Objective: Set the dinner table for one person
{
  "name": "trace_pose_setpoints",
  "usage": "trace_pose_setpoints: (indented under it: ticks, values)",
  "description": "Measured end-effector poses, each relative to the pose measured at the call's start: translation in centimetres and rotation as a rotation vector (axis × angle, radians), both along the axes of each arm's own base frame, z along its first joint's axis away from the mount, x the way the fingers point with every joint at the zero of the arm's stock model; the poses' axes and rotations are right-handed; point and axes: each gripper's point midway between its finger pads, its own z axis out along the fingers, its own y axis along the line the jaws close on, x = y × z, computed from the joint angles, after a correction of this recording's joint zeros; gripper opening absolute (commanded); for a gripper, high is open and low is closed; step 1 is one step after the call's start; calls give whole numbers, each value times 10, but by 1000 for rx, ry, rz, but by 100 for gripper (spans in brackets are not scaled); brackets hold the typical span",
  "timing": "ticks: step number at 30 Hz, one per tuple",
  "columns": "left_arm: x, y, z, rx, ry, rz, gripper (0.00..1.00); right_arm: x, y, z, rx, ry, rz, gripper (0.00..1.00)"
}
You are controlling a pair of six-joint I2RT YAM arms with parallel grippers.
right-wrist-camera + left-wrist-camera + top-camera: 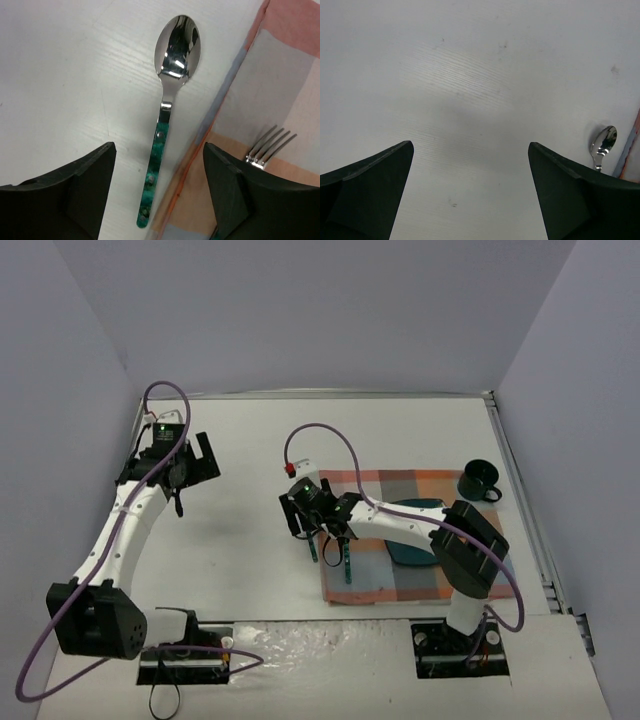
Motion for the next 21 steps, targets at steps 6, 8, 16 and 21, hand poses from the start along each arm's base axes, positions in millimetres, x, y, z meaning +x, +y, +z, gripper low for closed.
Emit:
trace_pose_setpoints:
  ticks: [6, 8, 16, 21]
  values:
    - [-10, 14, 9, 29, -47, 21, 97, 12, 11, -12, -24, 7, -34, 54]
    - [-11, 18, 10, 35, -51, 29, 97, 13, 12, -17, -34, 13, -39, 52]
    - [-11, 19, 10, 40, -52, 30, 97, 9, 8, -47, -85, 60, -56, 35]
    - [-12, 21, 9, 34, -50, 33, 97, 10, 9, -51, -73, 64, -73, 5]
